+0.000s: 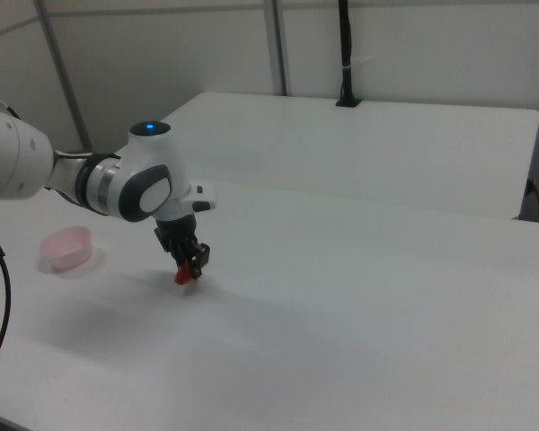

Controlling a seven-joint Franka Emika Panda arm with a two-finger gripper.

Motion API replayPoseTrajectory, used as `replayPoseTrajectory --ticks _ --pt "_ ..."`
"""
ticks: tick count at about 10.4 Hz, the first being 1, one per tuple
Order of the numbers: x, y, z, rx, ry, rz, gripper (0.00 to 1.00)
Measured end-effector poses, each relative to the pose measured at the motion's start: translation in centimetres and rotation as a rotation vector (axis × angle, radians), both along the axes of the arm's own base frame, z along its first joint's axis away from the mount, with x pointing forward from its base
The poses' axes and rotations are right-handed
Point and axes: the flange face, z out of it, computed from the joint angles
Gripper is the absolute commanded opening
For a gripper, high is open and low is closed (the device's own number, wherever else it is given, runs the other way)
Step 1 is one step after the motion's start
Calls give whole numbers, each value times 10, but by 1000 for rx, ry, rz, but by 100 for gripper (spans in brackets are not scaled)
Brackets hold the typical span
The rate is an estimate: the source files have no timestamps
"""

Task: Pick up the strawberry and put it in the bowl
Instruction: 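Close the gripper on the strawberry and lift it, then carry the strawberry over the pink bowl and lower it, then open the gripper to release the strawberry into the bowl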

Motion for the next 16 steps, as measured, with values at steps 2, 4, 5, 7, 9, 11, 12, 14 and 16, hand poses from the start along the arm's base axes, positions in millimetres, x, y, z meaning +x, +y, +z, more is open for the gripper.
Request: replayPoseTrajectory --ticks 2,4,5,7,9,11,12,14,16 --pt "1 26 18 18 -12 41 45" --pt "-2 62 47 39 11 100 45" --pt "-4 83 60 50 14 106 45" --pt "-10 140 84 72 -3 102 45" --pt "-23 196 96 93 -11 66 45" --pt "-32 239 95 109 -1 16 45" --pt "-33 253 92 114 4 -10 45" --pt "-31 269 82 115 18 -32 46" --pt "-29 281 66 110 35 -39 60"
